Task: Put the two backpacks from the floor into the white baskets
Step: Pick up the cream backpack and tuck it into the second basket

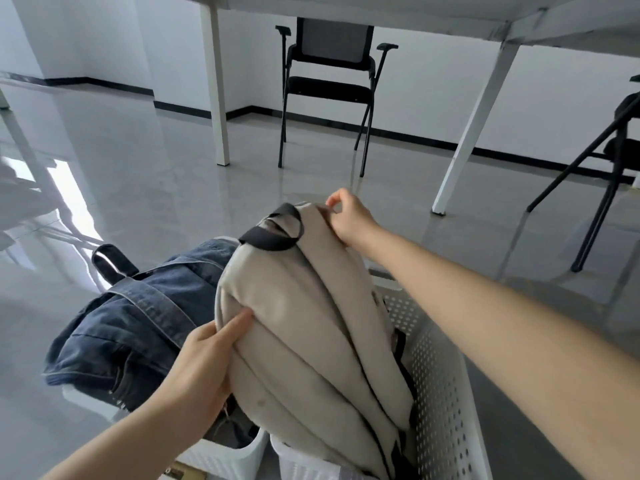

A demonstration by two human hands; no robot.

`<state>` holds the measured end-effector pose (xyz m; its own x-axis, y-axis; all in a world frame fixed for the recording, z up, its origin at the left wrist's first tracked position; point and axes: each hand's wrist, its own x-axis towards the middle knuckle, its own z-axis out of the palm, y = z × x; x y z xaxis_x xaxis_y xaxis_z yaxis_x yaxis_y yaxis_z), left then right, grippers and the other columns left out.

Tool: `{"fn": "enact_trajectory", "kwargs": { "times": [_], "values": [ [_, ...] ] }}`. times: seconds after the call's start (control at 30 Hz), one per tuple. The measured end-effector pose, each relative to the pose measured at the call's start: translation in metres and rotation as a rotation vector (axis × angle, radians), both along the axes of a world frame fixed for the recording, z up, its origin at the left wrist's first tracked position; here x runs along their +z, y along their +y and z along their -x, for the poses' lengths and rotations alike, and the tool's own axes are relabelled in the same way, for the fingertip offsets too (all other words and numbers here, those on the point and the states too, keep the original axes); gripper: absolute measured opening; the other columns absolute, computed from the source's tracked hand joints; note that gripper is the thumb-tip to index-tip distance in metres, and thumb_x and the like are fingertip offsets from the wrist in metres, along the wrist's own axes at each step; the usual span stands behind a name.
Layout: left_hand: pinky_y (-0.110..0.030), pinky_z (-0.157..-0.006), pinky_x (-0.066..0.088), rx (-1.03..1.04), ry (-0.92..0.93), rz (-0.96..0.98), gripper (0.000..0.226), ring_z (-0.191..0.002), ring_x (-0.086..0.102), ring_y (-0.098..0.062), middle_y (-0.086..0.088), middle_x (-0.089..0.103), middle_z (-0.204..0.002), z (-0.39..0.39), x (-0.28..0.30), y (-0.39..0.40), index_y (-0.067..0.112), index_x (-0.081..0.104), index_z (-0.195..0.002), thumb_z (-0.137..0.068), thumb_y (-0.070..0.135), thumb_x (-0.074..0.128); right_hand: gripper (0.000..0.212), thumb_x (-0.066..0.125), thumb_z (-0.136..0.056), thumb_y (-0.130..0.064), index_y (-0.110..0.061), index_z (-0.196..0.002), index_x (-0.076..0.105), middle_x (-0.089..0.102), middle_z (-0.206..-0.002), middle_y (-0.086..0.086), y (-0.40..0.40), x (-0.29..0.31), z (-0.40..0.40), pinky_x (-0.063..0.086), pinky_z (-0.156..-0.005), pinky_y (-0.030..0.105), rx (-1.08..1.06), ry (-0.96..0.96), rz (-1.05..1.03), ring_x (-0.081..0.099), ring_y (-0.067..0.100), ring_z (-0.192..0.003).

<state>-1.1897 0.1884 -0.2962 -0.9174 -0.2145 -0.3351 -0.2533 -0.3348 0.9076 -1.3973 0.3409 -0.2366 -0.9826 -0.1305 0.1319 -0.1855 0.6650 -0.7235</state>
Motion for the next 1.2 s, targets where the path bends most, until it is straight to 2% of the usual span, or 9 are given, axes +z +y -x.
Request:
{"fn": "enact_trajectory", "kwargs": {
  "times": [0.1, 0.2, 0.3, 0.4, 0.63, 0.93, 1.07, 1.13, 1.2],
  "values": [
    [-0.050, -0.089, 0.054, 0.031, -0.036, 0.499, 0.056, -0.101, 0.066, -0.023, 0.000, 0.066, -0.125, 0.000, -0.030, -0.034, 0.026, 0.050, -0.134, -0.082, 0.034, 0.070, 0.045, 0.044, -0.094, -0.039, -0.014, -0.131, 0.037, 0.055, -0.133, 0.018, -0.045, -0.030, -0.014, 0.041, -0.094, 0.035, 0.013, -0.129, -0.061, 0.053, 0.036, -0.120],
    [-0.036, -0.104, 0.043, -0.092, 0.173, 1.004, 0.085, -0.123, 0.050, -0.008, 0.016, 0.024, -0.155, -0.019, -0.040, -0.050, 0.041, 0.010, -0.151, -0.087, 0.030, 0.064, 0.066, 0.033, -0.086, -0.062, -0.030, -0.142, 0.020, 0.037, -0.151, 0.014, -0.058, -0.069, -0.047, 0.027, -0.110, 0.053, 0.212, -0.087, -0.423, 0.035, 0.038, -0.137],
    [-0.035, -0.115, 0.029, -0.404, 0.493, 1.394, 0.066, -0.148, 0.016, -0.008, 0.021, 0.009, -0.161, -0.037, -0.053, -0.056, 0.048, 0.016, -0.149, -0.090, 0.060, 0.045, 0.070, 0.026, -0.079, -0.073, -0.048, -0.143, 0.013, 0.008, -0.162, 0.005, -0.053, -0.103, -0.056, 0.001, -0.113, 0.065, 0.235, -0.106, -0.554, -0.001, 0.041, -0.147],
    [-0.044, -0.111, 0.029, -0.596, 0.535, 1.639, 0.081, -0.146, 0.025, -0.029, 0.004, 0.024, -0.161, -0.044, -0.075, -0.055, 0.035, 0.027, -0.150, -0.082, 0.075, 0.043, 0.070, 0.027, -0.078, -0.074, -0.052, -0.143, 0.013, 0.003, -0.163, 0.001, -0.048, -0.107, -0.051, 0.001, -0.113, 0.065, 0.136, -0.155, -0.505, -0.009, 0.043, -0.147],
    [-0.050, -0.097, 0.049, -0.582, 0.487, 1.740, 0.086, -0.134, 0.043, -0.041, -0.021, 0.044, -0.147, -0.029, -0.082, -0.019, 0.027, 0.039, -0.146, -0.078, 0.079, 0.042, 0.067, 0.026, -0.079, -0.072, -0.056, -0.143, 0.011, 0.005, -0.163, -0.008, -0.038, -0.109, -0.045, 0.014, -0.110, 0.068, 0.116, -0.146, -0.650, -0.003, 0.040, -0.148],
    [-0.047, -0.092, 0.053, -0.595, 0.507, 1.809, 0.084, -0.132, 0.047, -0.038, -0.015, 0.049, -0.144, -0.025, -0.086, -0.018, 0.027, 0.038, -0.146, -0.080, 0.078, 0.039, 0.068, 0.027, -0.081, -0.073, -0.053, -0.144, 0.010, 0.005, -0.163, -0.010, -0.034, -0.113, -0.042, 0.016, -0.111, 0.066, 0.108, -0.152, -0.696, -0.004, 0.035, -0.149],
    [-0.051, -0.086, 0.055, -0.719, 0.355, 1.808, 0.088, -0.130, 0.049, -0.039, -0.015, 0.049, -0.144, -0.028, -0.079, -0.017, 0.025, 0.035, -0.147, -0.075, 0.075, 0.044, 0.060, 0.029, -0.094, -0.051, -0.041, -0.150, 0.009, 0.002, -0.164, -0.003, -0.028, -0.095, -0.061, 0.016, -0.115, 0.057, 0.136, -0.205, -0.713, -0.002, 0.035, -0.149],
    [-0.057, -0.089, 0.051, -0.827, 0.268, 1.803, 0.097, -0.134, 0.043, -0.041, -0.016, 0.040, -0.151, -0.037, -0.066, -0.013, 0.023, 0.026, -0.151, -0.073, 0.074, 0.052, 0.056, 0.027, -0.098, -0.039, -0.034, -0.151, 0.010, 0.000, -0.164, 0.003, -0.025, -0.081, -0.083, 0.015, -0.117, 0.055, 0.164, -0.260, -0.710, -0.001, 0.036, -0.149],
    [-0.063, -0.106, 0.033, -0.930, 0.161, 1.798, 0.097, -0.146, 0.019, -0.039, -0.014, 0.013, -0.162, -0.049, -0.038, -0.010, 0.022, 0.001, -0.154, -0.082, 0.068, 0.048, 0.054, 0.026, -0.100, -0.035, -0.028, -0.151, 0.012, 0.002, -0.163, 0.007, -0.021, -0.058, -0.111, 0.015, -0.118, 0.052, 0.167, -0.319, -0.723, 0.002, 0.037, -0.149]
  ]
}}
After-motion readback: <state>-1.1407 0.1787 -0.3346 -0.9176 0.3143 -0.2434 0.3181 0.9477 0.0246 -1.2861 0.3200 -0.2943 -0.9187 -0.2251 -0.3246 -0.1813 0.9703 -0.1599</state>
